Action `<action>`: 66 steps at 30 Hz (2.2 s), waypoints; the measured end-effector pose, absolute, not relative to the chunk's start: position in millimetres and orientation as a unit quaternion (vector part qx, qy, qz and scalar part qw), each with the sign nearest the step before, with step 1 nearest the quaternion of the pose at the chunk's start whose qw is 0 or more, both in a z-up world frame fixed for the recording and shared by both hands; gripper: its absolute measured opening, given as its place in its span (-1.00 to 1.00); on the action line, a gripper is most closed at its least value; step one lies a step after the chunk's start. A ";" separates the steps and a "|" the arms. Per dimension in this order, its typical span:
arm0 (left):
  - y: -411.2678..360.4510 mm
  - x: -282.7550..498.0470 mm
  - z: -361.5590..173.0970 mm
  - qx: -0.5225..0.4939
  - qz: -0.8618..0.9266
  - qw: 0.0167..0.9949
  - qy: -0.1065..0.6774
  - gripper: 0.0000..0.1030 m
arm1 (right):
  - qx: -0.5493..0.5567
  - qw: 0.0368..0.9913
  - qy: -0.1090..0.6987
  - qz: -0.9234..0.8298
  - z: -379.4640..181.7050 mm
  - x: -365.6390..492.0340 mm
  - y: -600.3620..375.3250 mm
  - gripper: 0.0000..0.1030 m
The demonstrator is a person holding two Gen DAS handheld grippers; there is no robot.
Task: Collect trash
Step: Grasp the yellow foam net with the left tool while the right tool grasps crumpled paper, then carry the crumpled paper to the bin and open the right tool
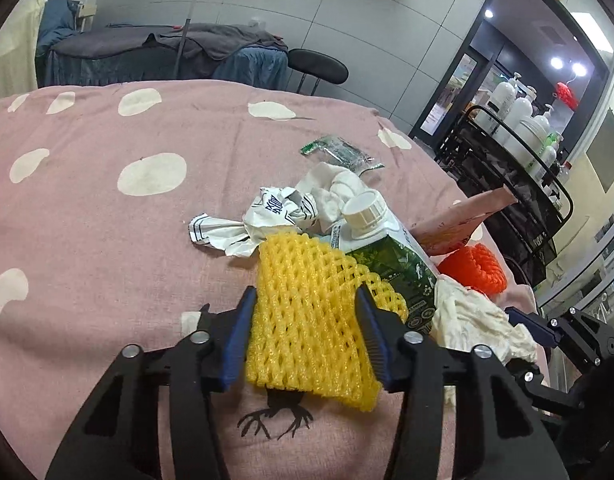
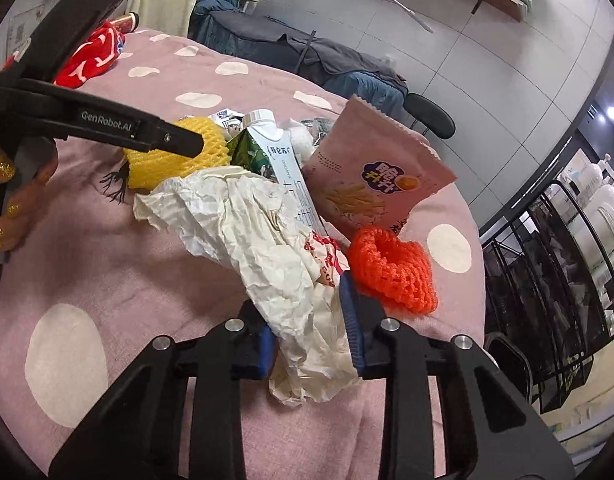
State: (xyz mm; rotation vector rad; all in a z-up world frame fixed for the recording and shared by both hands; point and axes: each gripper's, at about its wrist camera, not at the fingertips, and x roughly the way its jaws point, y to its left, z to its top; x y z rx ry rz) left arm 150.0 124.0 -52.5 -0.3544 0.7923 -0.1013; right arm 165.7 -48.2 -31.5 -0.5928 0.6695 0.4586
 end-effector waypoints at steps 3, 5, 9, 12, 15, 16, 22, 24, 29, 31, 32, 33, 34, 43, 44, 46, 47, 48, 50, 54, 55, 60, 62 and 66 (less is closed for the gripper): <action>123.7 143.3 -51.6 -0.178 -0.048 0.908 0.377 -0.42 | -0.270 0.882 0.319 0.216 -27.4 164.8 -54.2 -0.60; 124.1 138.0 -49.8 -0.182 -0.049 0.908 0.374 -0.60 | -0.261 0.886 0.316 0.215 -24.9 163.6 -58.9 -0.62; 123.4 126.1 -41.6 -0.187 -0.054 0.912 0.362 -0.69 | -0.242 0.893 0.313 0.213 -22.8 160.7 -67.6 -0.63; 121.5 116.2 -34.4 -0.191 -0.056 0.915 0.351 -0.73 | -0.228 0.898 0.312 0.210 -21.5 158.3 -75.1 -0.63; 119.6 106.5 -26.9 -0.200 -0.062 0.917 0.340 -0.73 | -0.214 0.903 0.310 0.207 -18.0 155.3 -82.6 -0.63; 118.3 103.5 -23.9 -0.200 -0.064 0.918 0.337 -0.74 | -0.210 0.904 0.309 0.206 -16.6 154.1 -85.2 -0.63; 106.9 84.7 -2.8 -0.193 -0.070 0.928 0.311 -0.74 | -0.179 0.912 0.306 0.204 -8.2 146.8 -105.0 -0.63; 102.6 79.9 2.9 -0.191 -0.076 0.930 0.305 -0.74 | -0.170 0.914 0.306 0.205 -6.1 143.2 -111.1 -0.63; 90.6 71.3 12.4 -0.187 -0.089 0.933 0.294 -0.74 | -0.143 0.920 0.304 0.201 -1.2 136.5 -129.5 -0.63; 84.3 70.6 15.8 -0.185 -0.096 0.934 0.290 -0.74 | -0.131 0.922 0.304 0.200 1.3 135.3 -136.6 -0.63; 80.4 70.8 17.2 -0.184 -0.101 0.934 0.289 -0.74 | -0.125 0.923 0.303 0.199 3.0 133.9 -141.5 -0.63; 76.7 71.1 18.2 -0.182 -0.106 0.934 0.289 -0.74 | -0.121 0.924 0.303 0.198 4.1 133.0 -144.4 -0.63; 72.7 71.4 19.6 -0.182 -0.111 0.934 0.288 -0.74 | -0.118 0.925 0.302 0.197 5.1 132.0 -147.1 -0.63; 24.7 82.8 24.9 -0.154 -0.163 0.930 0.292 -0.74 | -0.069 0.939 0.293 0.165 17.5 128.3 -190.4 -0.63; 19.4 84.0 25.2 -0.151 -0.168 0.929 0.294 -0.74 | -0.066 0.941 0.292 0.159 18.8 128.2 -195.8 -0.63; 8.8 87.8 25.5 -0.148 -0.181 0.926 0.297 -0.74 | -0.063 0.944 0.288 0.149 20.8 127.4 -204.8 -0.63; 3.1 90.5 26.2 -0.147 -0.189 0.924 0.298 -0.74 | -0.061 0.946 0.285 0.142 21.9 127.9 -210.3 -0.63; -1.9 91.3 27.1 -0.144 -0.194 0.923 0.298 -0.74 | -0.059 0.948 0.284 0.134 22.9 128.4 -216.6 -0.63; -13.2 94.3 29.0 -0.133 -0.202 0.924 0.296 -0.74 | -0.056 0.951 0.281 0.115 24.4 129.8 -230.4 -0.63; -36.4 102.3 31.6 -0.117 -0.225 0.921 0.296 -0.74 | -0.050 0.955 0.281 0.077 24.8 135.9 -258.6 -0.63; -42.8 104.6 31.6 -0.111 -0.230 0.920 0.296 -0.74 | -0.048 0.956 0.282 0.068 24.0 137.8 -265.6 -0.63; -71.6 113.1 29.1 -0.088 -0.251 0.916 0.301 -0.74 | -0.036 0.953 0.301 0.022 11.4 155.8 -302.3 -0.63; -81.5 115.1 29.4 -0.080 -0.258 0.915 0.301 -0.74 | -0.030 0.949 0.313 0.006 2.7 164.3 -315.9 -0.63; -101.8 118.4 30.5 -0.067 -0.274 0.911 0.302 -0.74 | -0.017 0.941 0.336 -0.016 -18.1 177.5 -335.9 -0.63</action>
